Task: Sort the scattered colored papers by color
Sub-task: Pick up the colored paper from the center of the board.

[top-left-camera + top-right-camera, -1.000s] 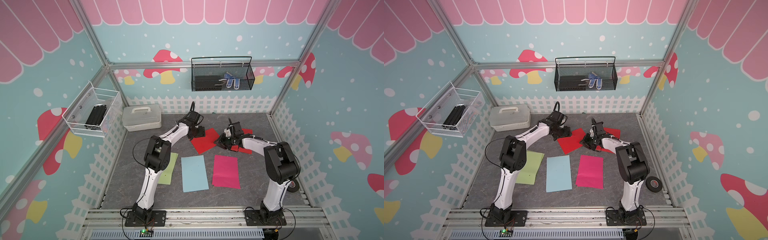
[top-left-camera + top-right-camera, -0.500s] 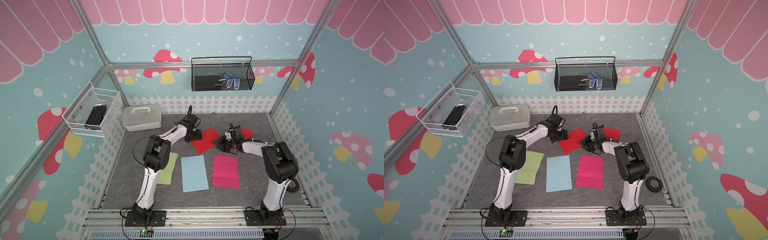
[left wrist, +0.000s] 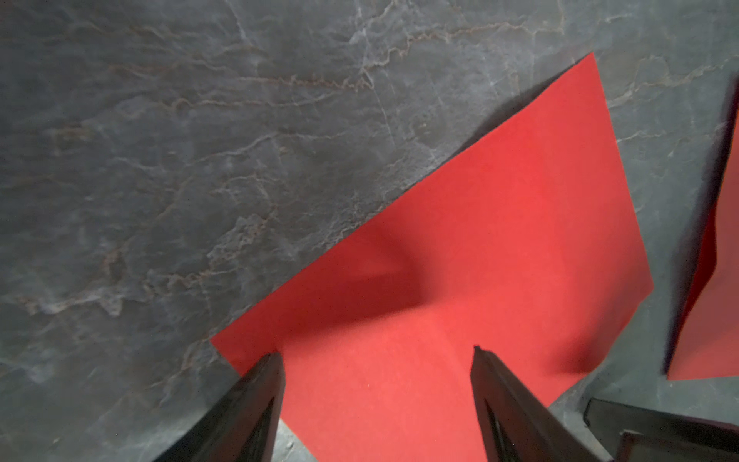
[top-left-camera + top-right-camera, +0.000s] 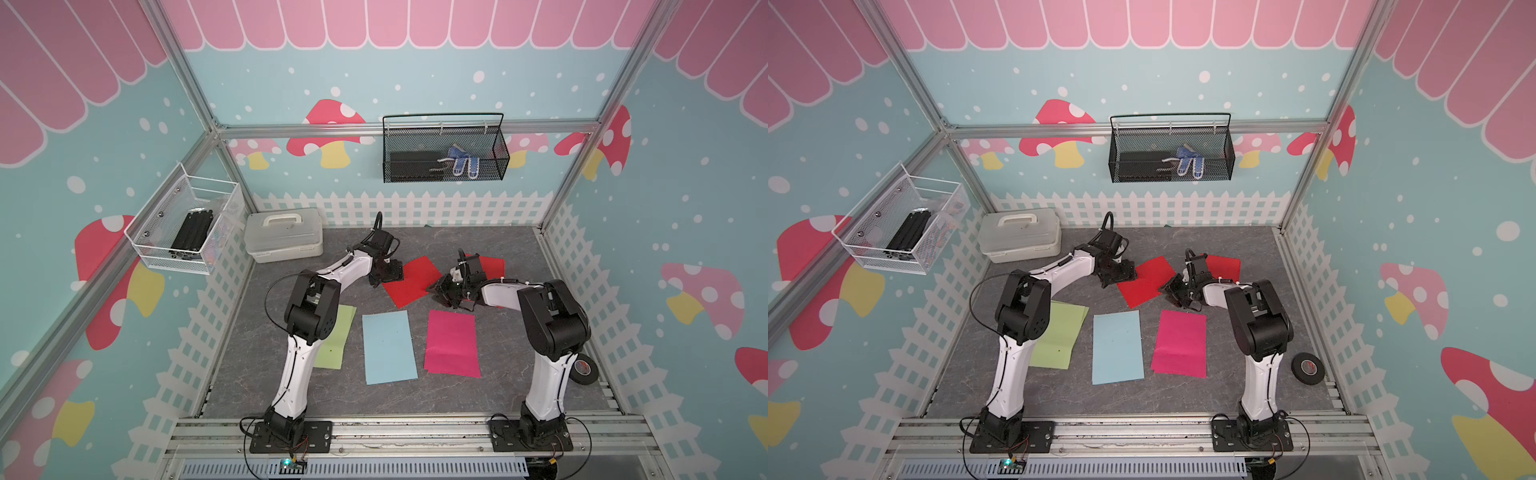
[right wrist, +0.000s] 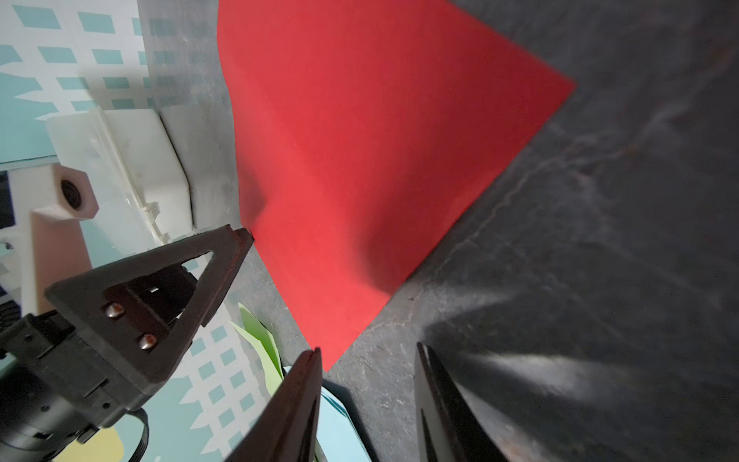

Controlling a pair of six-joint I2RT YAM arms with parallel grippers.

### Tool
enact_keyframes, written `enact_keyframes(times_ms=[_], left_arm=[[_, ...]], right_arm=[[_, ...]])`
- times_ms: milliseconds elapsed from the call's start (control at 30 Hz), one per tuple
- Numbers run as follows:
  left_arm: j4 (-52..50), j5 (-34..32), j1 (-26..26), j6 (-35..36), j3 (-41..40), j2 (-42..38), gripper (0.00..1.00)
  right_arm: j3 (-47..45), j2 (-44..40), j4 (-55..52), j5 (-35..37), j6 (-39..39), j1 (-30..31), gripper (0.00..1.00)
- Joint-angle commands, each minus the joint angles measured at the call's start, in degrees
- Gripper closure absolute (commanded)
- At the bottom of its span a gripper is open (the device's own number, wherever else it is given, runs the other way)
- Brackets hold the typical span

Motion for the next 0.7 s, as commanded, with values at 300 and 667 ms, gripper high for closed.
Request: enact_keyframes(times_ms=[300,667], left_arm=[[0.15,1.65,0.28,-0.37,-1.73,-1.45,0.23],[0.99,1.98,0.25,-1.08,-3.26,-1.62,0.24]], right_arm=[[0.57,5.12,4.24,-0.09,3.81,-1.57,0.59],[-1.8,7.7,18.25,-1.62,11.58,-1.88,0.59]])
